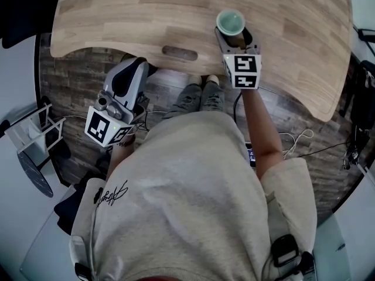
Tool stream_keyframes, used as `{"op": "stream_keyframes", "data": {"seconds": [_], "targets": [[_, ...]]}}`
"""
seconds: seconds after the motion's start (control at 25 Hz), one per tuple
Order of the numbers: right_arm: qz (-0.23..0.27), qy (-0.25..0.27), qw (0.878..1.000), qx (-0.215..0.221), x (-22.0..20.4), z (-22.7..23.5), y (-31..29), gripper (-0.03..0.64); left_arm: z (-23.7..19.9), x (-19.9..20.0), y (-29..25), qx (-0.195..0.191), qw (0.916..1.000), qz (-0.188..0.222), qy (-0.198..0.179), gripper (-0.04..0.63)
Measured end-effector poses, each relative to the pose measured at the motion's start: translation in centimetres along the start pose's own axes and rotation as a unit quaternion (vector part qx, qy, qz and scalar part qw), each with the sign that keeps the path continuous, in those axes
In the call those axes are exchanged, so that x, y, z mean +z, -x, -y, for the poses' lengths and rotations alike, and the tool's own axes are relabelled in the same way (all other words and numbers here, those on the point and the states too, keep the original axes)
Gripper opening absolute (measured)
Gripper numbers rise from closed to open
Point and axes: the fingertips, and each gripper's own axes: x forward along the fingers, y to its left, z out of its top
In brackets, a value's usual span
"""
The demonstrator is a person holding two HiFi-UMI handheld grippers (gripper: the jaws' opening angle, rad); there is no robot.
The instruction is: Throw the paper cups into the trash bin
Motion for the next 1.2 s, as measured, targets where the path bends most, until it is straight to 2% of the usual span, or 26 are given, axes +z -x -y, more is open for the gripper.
{"op": "stream_keyframes", "data": {"seconds": [0.72,1.2], "targets": [[0.021,0.024,0.999,0.015,2.9,-0.5,1.4,0.288,0.1,1.4,-0.5,0.013,0.9996,0.022,-0.010,0.003],[0.049,0.037,0.997,0.041,6.9,-2.5,3.1,0.288,0.0,2.0,-0.9,0.005,0.9993,0.035,-0.012,0.003]]}}
